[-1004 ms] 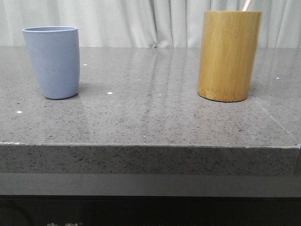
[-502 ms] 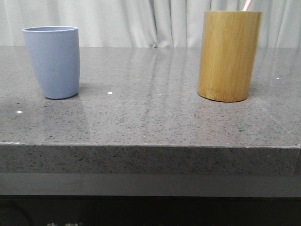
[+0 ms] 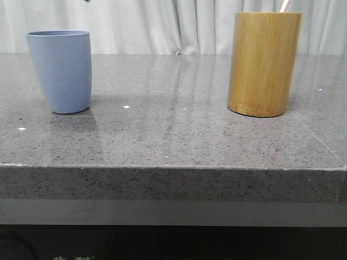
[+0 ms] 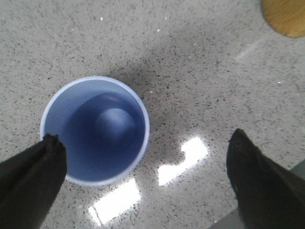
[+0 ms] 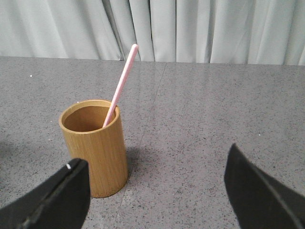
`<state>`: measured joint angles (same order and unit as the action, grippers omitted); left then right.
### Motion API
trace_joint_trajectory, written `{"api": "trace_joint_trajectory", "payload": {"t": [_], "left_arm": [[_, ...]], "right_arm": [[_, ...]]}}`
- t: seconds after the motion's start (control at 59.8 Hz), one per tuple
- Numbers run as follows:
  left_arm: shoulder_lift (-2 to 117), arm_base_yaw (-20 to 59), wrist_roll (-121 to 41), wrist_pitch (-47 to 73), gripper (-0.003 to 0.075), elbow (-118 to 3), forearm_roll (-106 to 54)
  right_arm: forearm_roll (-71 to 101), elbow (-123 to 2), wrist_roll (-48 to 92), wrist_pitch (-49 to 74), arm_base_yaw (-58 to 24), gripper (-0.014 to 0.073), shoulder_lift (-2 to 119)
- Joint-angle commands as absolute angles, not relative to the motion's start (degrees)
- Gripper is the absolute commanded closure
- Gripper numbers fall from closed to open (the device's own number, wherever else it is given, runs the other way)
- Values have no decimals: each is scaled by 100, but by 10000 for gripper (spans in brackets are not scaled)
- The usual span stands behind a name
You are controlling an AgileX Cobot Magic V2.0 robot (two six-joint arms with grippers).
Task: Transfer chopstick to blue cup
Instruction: 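Move the left gripper over the light blue cup and lower it, then grasp the light blue cup rim with the left gripper and lift, then carry the blue cup toward the bamboo holder and set it down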
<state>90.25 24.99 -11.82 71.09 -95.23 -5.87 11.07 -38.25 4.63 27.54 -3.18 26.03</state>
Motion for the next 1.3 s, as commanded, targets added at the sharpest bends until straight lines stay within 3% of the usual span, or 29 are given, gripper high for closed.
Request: {"api": "trace_joint_trajectory", "payload": {"t": [0.0, 0.418, 0.519, 0.736, 0.853, 1.087, 1.288], "left_arm": [[9044, 2543, -1110, 6946, 92, -9797, -554], [9680, 2543, -1110, 6842, 132, -9797, -543], [9685, 2543, -1110, 6842, 241, -9797, -543], [9685, 2543, -1110, 6796, 596, -9797, -543], [9685, 2543, -1110, 6796, 732, -9797, -540], [9674, 2543, -1214, 6900, 739, -9867, -516], [9685, 2833, -1214, 7272, 739, -10646, -529]], "right_arm": [[1085, -4027, 477, 2313, -310, 2, 2658], [1085, -4027, 477, 2320, -310, 2, 2658], [1085, -4027, 477, 2334, -310, 2, 2658], [1085, -4027, 477, 2334, -310, 2, 2658], [1085, -4027, 477, 2334, -310, 2, 2658], [1085, -4027, 477, 2334, -310, 2, 2658], [1085, -4027, 477, 2334, -310, 2, 2658]]}}
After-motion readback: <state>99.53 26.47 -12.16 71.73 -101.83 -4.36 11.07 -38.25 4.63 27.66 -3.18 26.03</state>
